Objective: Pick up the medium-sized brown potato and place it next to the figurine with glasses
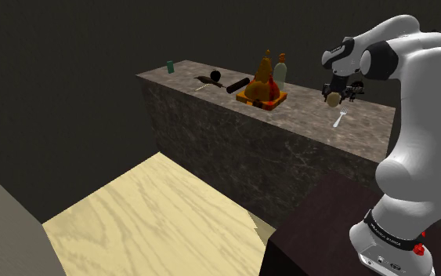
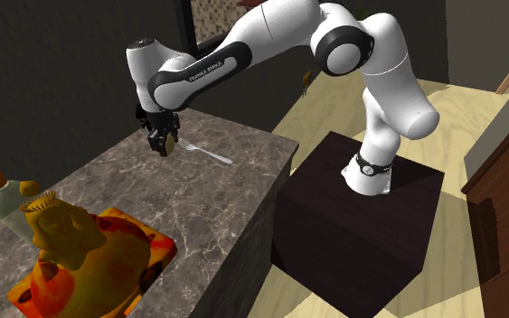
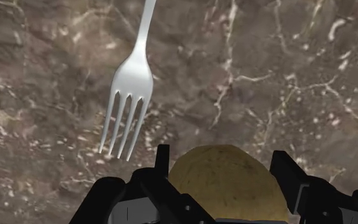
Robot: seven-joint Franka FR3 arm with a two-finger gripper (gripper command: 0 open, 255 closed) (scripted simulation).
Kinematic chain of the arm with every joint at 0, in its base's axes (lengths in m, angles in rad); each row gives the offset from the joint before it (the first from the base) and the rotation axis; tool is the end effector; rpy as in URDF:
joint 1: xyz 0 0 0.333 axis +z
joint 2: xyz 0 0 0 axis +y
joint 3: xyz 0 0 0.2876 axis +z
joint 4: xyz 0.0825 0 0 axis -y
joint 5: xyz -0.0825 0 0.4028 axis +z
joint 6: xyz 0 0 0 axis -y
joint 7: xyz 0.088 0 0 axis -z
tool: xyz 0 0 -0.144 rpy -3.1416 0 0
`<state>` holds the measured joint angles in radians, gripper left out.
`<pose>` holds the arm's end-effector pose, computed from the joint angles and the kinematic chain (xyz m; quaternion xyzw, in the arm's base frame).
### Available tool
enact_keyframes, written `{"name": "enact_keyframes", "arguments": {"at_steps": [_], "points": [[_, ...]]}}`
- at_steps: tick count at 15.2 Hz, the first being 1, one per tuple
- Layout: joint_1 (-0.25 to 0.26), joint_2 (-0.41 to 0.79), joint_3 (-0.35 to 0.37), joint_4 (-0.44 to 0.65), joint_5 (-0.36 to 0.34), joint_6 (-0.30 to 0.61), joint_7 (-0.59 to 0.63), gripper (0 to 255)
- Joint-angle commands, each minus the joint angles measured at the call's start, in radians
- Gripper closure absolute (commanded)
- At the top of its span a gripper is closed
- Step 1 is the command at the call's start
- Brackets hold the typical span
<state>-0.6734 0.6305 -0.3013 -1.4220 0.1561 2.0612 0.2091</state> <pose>0.4407 -0.5726 0.2751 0.8259 -0.5632 0.0107 0.0237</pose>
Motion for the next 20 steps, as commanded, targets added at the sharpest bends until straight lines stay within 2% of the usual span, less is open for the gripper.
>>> {"name": "enact_keyframes", "arguments": {"at_steps": [1, 2, 3, 8, 12, 20], "points": [[0.0, 0.005, 0.0, -0.005, 0.0, 0.001, 0.0, 255], [0.0, 0.005, 0.0, -0.005, 0.0, 0.001, 0.0, 255], [0.0, 0.007, 0.0, -0.001, 0.0, -0.002, 0.002, 0], [0.0, 0.005, 0.0, -0.005, 0.0, 0.001, 0.0, 0], [0.004, -0.04, -0.009, 0.052, -0.014, -0.1, 0.009, 0], [0.004, -0.04, -0.009, 0.052, -0.014, -0.1, 0.009, 0]]}}
